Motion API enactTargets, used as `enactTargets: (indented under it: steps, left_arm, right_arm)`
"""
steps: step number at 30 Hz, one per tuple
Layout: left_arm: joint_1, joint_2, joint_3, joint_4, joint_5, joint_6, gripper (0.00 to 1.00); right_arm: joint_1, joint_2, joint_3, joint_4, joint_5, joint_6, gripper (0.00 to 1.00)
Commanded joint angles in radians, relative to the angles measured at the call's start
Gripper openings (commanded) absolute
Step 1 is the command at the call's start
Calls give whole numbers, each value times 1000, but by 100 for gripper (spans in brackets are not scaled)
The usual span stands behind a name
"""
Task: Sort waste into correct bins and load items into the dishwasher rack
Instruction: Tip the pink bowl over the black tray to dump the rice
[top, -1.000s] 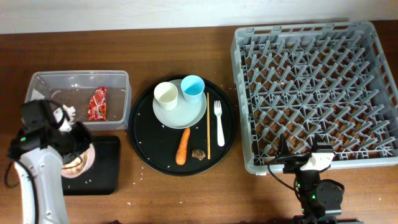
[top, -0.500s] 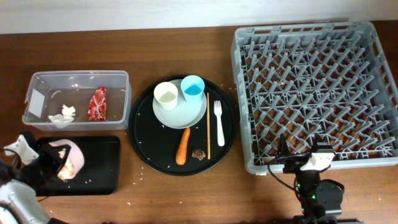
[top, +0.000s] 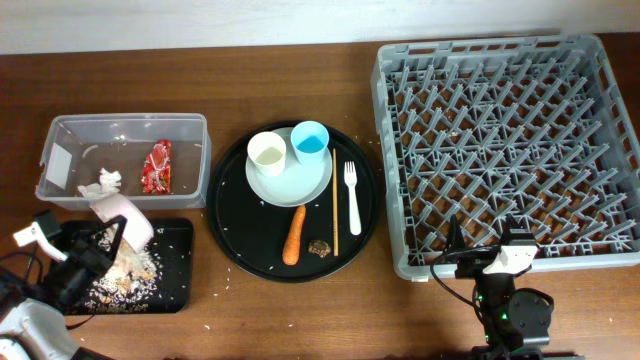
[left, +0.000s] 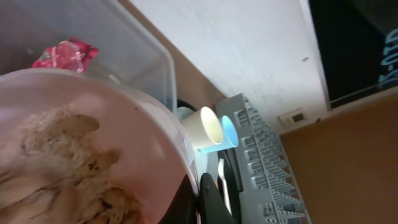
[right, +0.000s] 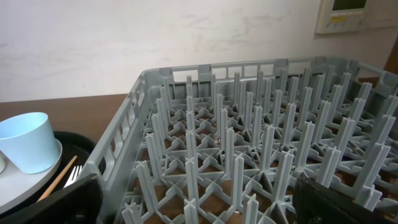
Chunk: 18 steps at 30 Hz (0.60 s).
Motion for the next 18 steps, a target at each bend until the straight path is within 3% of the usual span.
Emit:
enactTargets:
  steps: [1, 3, 11, 18]
  left_arm:
    - [3, -11, -10, -32, 128, 34, 0]
    - [3, -11, -10, -40, 237, 34, 0]
    - [9, -11, -10, -98, 219, 19, 0]
    - [206, -10, -10, -110, 192, -16, 0]
  right_arm:
    - [5, -6, -6, -5, 11, 4, 99]
    - [5, -6, -6, -5, 11, 4, 99]
    - [5, -6, -6, -5, 11, 4, 99]
    - [5, -6, -6, -5, 11, 4, 99]
